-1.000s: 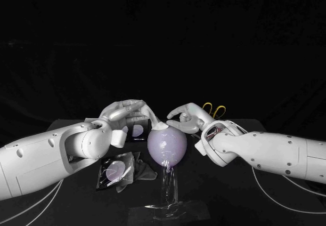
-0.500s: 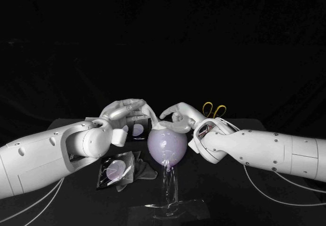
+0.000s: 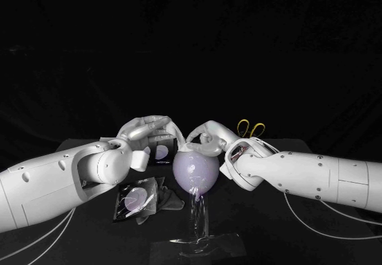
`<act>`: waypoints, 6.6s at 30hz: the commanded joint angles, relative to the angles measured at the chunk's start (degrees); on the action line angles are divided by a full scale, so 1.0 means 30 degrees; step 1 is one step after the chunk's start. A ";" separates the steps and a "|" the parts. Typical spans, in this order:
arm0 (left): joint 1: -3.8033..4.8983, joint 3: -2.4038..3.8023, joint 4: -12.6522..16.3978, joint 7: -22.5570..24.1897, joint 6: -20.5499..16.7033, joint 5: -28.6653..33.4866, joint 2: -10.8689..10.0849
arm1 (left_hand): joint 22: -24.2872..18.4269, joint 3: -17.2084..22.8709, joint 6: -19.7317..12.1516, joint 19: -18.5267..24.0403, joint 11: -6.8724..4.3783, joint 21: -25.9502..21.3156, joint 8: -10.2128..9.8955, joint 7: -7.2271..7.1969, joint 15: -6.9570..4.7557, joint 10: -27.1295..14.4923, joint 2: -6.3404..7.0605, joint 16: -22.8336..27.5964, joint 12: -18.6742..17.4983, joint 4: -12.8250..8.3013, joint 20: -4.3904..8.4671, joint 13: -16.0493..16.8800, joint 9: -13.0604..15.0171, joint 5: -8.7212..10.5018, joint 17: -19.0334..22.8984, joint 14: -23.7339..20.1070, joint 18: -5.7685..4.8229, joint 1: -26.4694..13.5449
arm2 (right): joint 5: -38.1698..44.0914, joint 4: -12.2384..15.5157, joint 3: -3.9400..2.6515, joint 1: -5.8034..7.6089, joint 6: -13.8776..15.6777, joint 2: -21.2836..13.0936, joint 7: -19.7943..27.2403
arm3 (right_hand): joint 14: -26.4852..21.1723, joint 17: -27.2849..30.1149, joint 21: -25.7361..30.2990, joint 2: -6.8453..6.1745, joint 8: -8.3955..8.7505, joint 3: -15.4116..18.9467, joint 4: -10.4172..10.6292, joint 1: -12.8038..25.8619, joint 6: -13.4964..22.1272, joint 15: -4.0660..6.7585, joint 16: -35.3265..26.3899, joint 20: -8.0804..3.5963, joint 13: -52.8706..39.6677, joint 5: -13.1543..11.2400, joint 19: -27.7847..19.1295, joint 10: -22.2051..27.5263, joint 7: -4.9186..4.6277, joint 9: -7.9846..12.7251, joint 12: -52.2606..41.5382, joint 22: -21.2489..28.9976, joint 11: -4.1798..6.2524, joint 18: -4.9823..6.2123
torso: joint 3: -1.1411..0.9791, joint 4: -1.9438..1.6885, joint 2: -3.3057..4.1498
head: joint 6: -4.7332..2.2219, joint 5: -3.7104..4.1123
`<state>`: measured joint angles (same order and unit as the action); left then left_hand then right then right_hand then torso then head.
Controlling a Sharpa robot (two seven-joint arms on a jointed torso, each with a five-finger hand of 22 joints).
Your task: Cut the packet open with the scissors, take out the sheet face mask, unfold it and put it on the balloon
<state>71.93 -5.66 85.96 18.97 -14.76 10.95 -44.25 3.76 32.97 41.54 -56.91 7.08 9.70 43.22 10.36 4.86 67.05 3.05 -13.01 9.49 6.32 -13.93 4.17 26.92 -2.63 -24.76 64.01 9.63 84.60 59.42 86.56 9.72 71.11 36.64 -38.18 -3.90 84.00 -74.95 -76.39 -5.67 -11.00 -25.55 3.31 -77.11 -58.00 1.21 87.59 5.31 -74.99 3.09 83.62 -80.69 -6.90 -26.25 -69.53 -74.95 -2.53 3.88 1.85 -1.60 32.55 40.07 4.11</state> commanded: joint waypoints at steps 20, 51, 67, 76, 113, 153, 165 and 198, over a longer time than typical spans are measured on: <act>0.0033 0.0032 0.0063 0.0175 0.0347 -0.0085 0.0008 | 0.0014 0.0131 0.0032 0.0147 -0.0040 -0.0072 0.0140 0.0032 -0.0073 -0.0039 0.0040 0.0086 0.0089 -0.0006 0.0025 0.0027 0.1145 -0.0064 -0.0019 -0.0022 0.0285 0.0135 | 0.0662 -0.0223 -0.0008 -0.0006 0.0182 0.0091 -0.0291 | 0.1795 -0.4243 -0.1037 0.1113 -0.1379 -0.0772 -0.0860 -0.0638 -0.1061 0.0587 0.0245 -0.0613 -0.1171 -0.0101 0.0525 -0.0661 0.0624 -0.0728 -0.1000 -0.4028 0.0663 -0.0533 | -0.0005 0.0009 0.0001 | 0.0089 0.0022; 0.0032 0.0032 -0.0148 0.0158 0.0273 -0.0077 -0.0020 | 0.0016 0.0168 0.0024 0.0169 -0.0039 -0.0090 0.0157 0.0035 -0.0074 -0.0035 0.0061 0.0096 0.0099 -0.0005 0.0011 0.0029 0.1177 -0.0063 -0.0032 -0.0015 0.0286 0.0120 | 0.3398 0.3321 0.0007 -0.0062 -0.2854 -0.3013 0.0728 | 0.1870 -0.4508 -0.1527 0.0940 -0.2361 -0.1523 -0.1161 -0.0006 -0.1032 0.0755 0.0438 -0.0816 -0.1802 -0.0102 0.0730 -0.1157 0.0835 -0.1425 -0.1919 -0.4154 0.0851 -0.0634 | -0.0011 0.0006 -0.0004 | 0.0060 0.0091; 0.0029 0.0026 0.0369 0.0044 0.0280 -0.0076 -0.0651 | 0.0022 0.0211 0.0017 0.0179 -0.0040 -0.0100 0.0172 0.0034 -0.0073 -0.0031 0.0073 0.0104 0.0110 -0.0001 0.0000 0.0031 0.1209 -0.0065 -0.0045 -0.0003 0.0292 0.0103 | 0.3973 0.4202 0.0048 -0.0538 -0.1631 -0.3927 0.0436 | 0.1772 -0.4155 -0.0890 0.0257 -0.2315 -0.1206 -0.1135 0.0536 -0.0446 0.0721 0.0177 -0.0816 -0.0840 -0.0106 0.0413 -0.0429 0.0783 -0.1491 -0.0348 -0.3965 0.0796 -0.0500 | 0.0001 -0.0014 -0.0002 | 0.0066 0.0110; 0.0025 0.0023 0.0658 -0.0059 0.0374 -0.0076 -0.0859 | 0.0026 0.0225 0.0013 0.0174 -0.0042 -0.0098 0.0173 0.0034 -0.0075 -0.0035 0.0080 0.0108 0.0110 -0.0010 0.0003 0.0030 0.1215 -0.0065 -0.0048 -0.0004 0.0297 0.0109 | 0.3432 0.4386 0.0132 -0.0706 -0.2130 -0.4093 0.0770 | 0.1348 -0.3093 0.0304 -0.1700 -0.0448 0.0629 -0.0275 0.2160 0.2340 -0.0171 -0.0659 -0.0262 0.1060 -0.0098 -0.0230 0.1516 -0.0467 -0.0622 0.2863 -0.3622 -0.0273 -0.0326 | 0.0010 -0.0014 0.0001 | 0.0114 0.0113; -0.0005 -0.0024 0.0350 -0.0483 0.0089 -0.0287 -0.0888 | 0.0044 0.0267 0.0006 0.0130 -0.0038 -0.0074 0.0178 0.0043 -0.0079 -0.0046 0.0116 0.0127 0.0113 -0.0045 0.0020 0.0029 0.1241 -0.0064 -0.0058 -0.0011 0.0314 0.0115 | 0.1337 -0.0066 -0.0024 0.0543 -0.2507 -0.1251 0.0061 | 0.1846 -0.4450 -0.1994 0.0796 -0.0277 -0.1078 -0.0624 -0.0129 0.0948 0.0038 0.0401 -0.0183 -0.1159 -0.0082 0.0918 -0.0377 -0.0211 -0.0231 -0.0927 -0.4267 -0.0018 -0.0721 | 0.0020 -0.0015 0.0011 | 0.0277 0.0077; -0.0004 -0.0023 0.0233 -0.0500 0.0144 -0.0406 -0.0927 | 0.0052 0.0305 0.0014 0.0118 -0.0041 -0.0068 0.0187 0.0044 -0.0086 -0.0036 0.0143 0.0136 0.0128 -0.0060 0.0023 0.0033 0.1269 -0.0064 -0.0074 0.0000 0.0309 0.0103 | 0.1960 -0.1413 -0.0025 0.0570 -0.5105 -0.0011 -0.0920 | 0.1752 -0.4209 -0.1470 -0.0073 0.0815 -0.0089 0.0215 0.1772 0.1079 -0.0323 0.0230 0.0158 -0.1080 -0.0069 0.0593 -0.0029 -0.0573 0.0561 -0.0783 -0.4097 -0.0391 -0.0598 | -0.0006 0.0000 0.0002 | 0.0424 0.0061; -0.0004 -0.0023 0.0217 -0.0492 0.0144 -0.0410 -0.0939 | 0.0052 0.0305 0.0014 0.0118 -0.0041 -0.0068 0.0187 0.0044 -0.0086 -0.0036 0.0143 0.0136 0.0128 -0.0060 0.0023 0.0033 0.1269 -0.0064 -0.0074 0.0000 0.0309 0.0103 | 0.1847 -0.1231 -0.0025 0.0570 -0.4448 -0.0189 -0.0457 | 0.1833 -0.4456 -0.1930 0.1050 -0.0223 -0.0822 -0.0249 0.0613 -0.0638 0.0182 0.0409 -0.0172 -0.1290 -0.0101 0.0818 -0.0289 0.0237 0.0180 -0.1163 -0.4231 0.0262 -0.0686 | -0.0006 0.0010 -0.0001 | 0.0426 0.0070; -0.0004 -0.0023 0.0066 -0.0471 0.0089 -0.0465 -0.1034 | 0.0053 0.0345 0.0020 0.0132 -0.0044 -0.0077 0.0191 0.0044 -0.0092 -0.0030 0.0163 0.0147 0.0141 -0.0071 0.0019 0.0035 0.1293 -0.0064 -0.0089 0.0008 0.0301 0.0087 | 0.1593 0.0189 -0.0022 0.0575 -0.2467 -0.1585 0.0457 | 0.1902 -0.4666 -0.2421 0.1189 -0.1669 -0.1108 -0.0634 0.0361 -0.0983 0.0649 0.0556 -0.0687 -0.1270 -0.0104 0.1067 -0.0564 0.0733 -0.0730 -0.1191 -0.4373 0.0732 -0.0801 | -0.0007 0.0015 -0.0004 | 0.0404 0.0070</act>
<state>71.85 -5.80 86.11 17.06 -14.77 9.78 -47.40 3.85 33.60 41.41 -56.91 7.08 9.70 43.55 10.45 4.95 67.06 3.42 -12.80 9.70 6.00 -13.93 4.21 27.66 -2.63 -24.96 64.10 9.80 84.23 64.06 86.94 9.66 72.83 28.70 -42.84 -3.16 84.13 -74.91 -83.70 -2.10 -15.85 -28.88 1.58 -76.00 -61.03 2.78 88.94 3.59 -75.07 2.51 83.90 -82.41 -4.84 -28.28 -73.38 -74.91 -0.62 2.12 1.85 -1.58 32.52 41.29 4.34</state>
